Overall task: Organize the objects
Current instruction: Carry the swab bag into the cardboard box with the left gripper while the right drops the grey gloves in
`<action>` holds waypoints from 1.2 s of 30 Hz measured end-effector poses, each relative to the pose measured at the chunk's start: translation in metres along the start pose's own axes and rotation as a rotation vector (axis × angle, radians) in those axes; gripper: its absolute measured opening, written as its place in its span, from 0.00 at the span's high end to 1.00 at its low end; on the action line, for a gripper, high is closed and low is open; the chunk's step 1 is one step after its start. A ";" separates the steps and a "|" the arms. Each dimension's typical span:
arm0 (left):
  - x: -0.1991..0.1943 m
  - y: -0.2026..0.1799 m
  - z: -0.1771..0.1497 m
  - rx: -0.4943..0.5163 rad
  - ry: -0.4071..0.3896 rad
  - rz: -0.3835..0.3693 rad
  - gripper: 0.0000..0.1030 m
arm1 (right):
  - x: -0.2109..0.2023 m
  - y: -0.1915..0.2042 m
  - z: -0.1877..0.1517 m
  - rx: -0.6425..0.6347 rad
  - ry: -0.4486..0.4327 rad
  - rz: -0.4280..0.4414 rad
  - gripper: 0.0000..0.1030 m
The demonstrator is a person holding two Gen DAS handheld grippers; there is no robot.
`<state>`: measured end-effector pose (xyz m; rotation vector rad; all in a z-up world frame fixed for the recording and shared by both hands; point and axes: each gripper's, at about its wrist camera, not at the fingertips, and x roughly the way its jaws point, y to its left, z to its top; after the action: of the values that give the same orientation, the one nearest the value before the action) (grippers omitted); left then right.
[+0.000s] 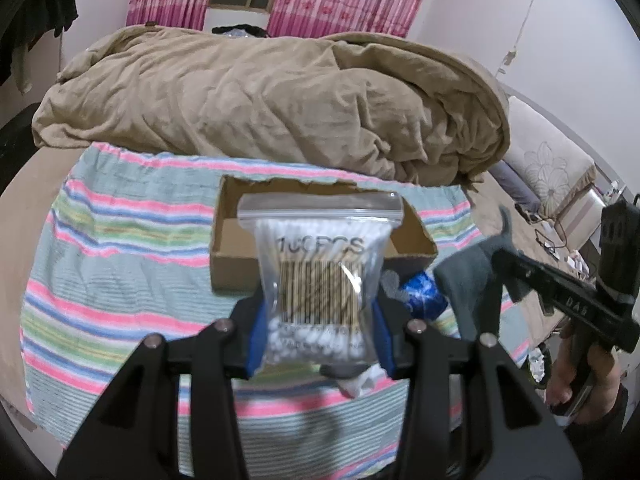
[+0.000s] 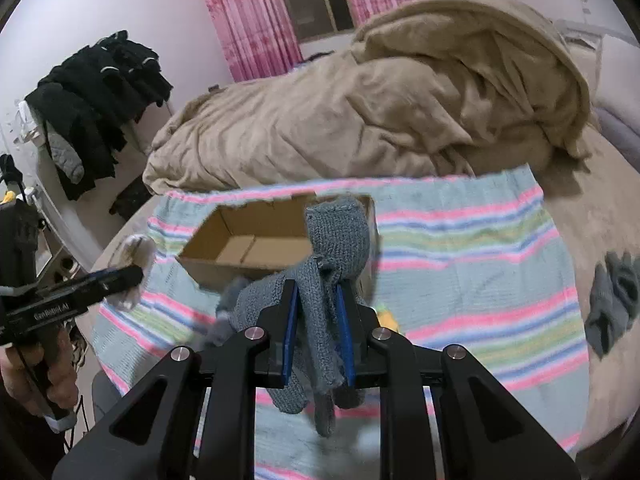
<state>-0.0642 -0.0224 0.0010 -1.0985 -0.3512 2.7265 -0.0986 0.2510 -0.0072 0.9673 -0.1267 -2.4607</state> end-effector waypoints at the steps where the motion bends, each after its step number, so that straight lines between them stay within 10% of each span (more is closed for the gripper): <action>1: 0.002 -0.001 0.003 0.005 -0.003 0.002 0.57 | 0.002 0.001 0.005 -0.002 -0.007 0.002 0.80; 15: 0.032 -0.011 0.051 0.048 -0.040 0.010 0.57 | 0.042 0.010 0.058 -0.053 -0.048 0.016 0.80; 36: 0.158 -0.018 0.046 0.026 0.140 0.072 0.57 | 0.136 -0.011 0.056 -0.013 0.055 -0.005 0.80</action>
<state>-0.2071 0.0275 -0.0655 -1.3103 -0.2601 2.6878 -0.2254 0.1909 -0.0522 1.0303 -0.0893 -2.4338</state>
